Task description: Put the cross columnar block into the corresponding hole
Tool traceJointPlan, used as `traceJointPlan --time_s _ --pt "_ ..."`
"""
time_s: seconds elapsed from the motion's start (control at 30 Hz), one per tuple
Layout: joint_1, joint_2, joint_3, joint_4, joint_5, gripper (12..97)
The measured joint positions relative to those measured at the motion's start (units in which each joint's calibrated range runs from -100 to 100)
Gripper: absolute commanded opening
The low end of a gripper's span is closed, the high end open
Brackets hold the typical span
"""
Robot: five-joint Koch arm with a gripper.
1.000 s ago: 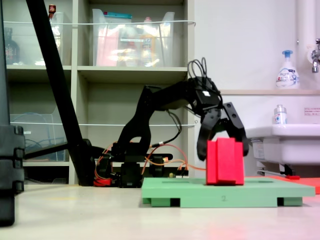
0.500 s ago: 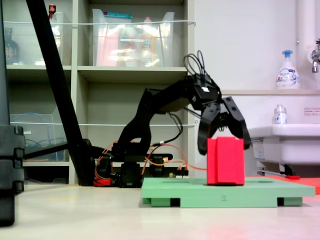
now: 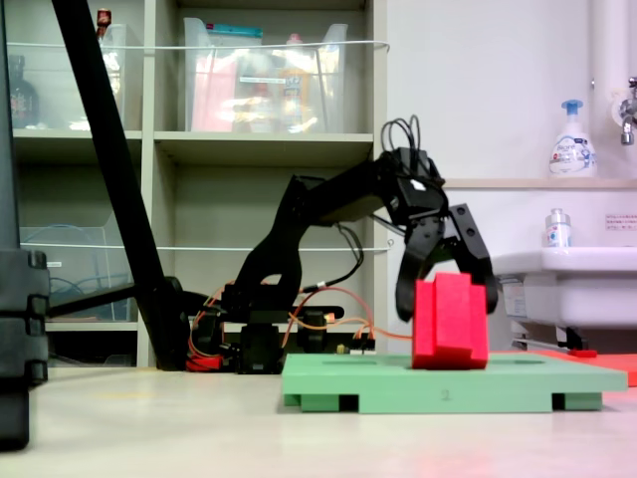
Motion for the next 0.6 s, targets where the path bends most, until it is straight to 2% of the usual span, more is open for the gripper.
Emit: traceJointPlan --time_s 0.6 --pt "1.2 -10.8 -0.1 -6.4 1.4 42.1"
